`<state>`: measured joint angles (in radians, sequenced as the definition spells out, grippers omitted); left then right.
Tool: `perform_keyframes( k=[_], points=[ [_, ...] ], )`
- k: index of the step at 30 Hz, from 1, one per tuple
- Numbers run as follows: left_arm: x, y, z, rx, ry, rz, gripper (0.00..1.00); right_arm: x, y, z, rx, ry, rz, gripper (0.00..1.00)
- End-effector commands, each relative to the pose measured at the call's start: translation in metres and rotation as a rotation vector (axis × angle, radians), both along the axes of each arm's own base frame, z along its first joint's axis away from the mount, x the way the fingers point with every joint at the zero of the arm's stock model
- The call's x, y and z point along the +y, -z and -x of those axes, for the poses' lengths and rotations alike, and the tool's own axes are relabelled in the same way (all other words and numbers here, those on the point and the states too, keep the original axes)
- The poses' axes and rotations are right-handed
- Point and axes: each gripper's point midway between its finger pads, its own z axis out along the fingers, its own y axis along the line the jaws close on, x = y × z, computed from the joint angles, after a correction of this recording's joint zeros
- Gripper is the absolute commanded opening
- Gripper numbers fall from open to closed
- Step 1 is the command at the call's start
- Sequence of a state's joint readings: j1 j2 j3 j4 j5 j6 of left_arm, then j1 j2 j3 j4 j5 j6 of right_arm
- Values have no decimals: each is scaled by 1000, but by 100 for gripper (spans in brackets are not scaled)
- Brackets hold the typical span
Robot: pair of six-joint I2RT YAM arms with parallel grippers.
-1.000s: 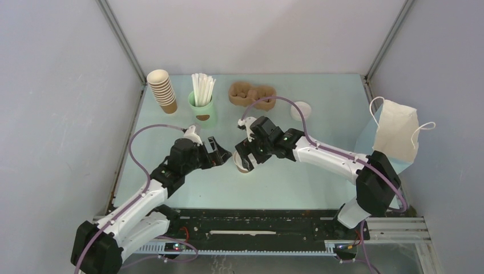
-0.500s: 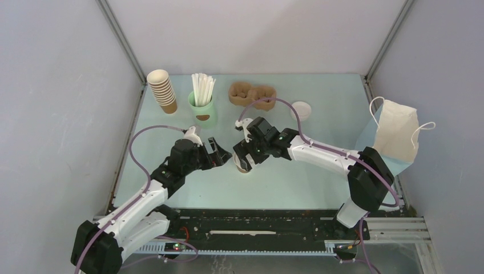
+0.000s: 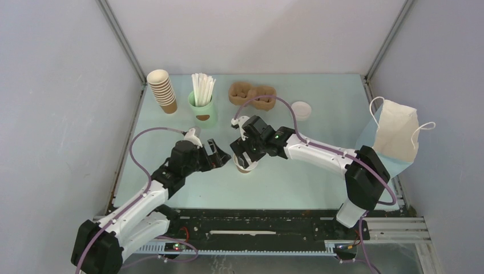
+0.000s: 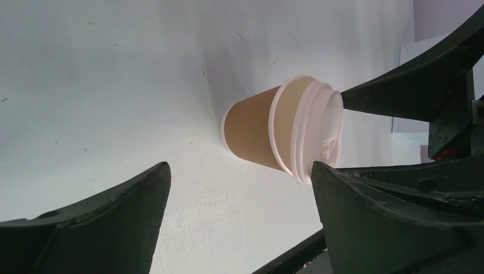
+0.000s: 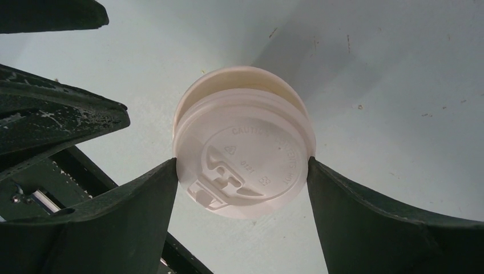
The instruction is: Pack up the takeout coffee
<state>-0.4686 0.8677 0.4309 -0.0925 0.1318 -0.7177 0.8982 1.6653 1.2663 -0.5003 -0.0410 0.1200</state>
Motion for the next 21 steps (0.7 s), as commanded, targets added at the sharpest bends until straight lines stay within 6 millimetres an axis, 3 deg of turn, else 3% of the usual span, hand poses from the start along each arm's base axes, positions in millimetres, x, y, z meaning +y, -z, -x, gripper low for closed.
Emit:
perform_keyframes(
  k=[1,10,16,21],
  points=[
    [6,5,-3,1,-35,-5,97,8,-11,-3,-43,-5,6,91],
    [13,19,-7,30,-76,-17,95,6,-19,-8,-72,10,42,79],
    [10,35,-10,71,-64,-27,91,8,-35,-7,-78,3,44,76],
    [6,40,-13,69,-54,-18,88,11,-32,-4,-27,-16,100,76]
  ],
)
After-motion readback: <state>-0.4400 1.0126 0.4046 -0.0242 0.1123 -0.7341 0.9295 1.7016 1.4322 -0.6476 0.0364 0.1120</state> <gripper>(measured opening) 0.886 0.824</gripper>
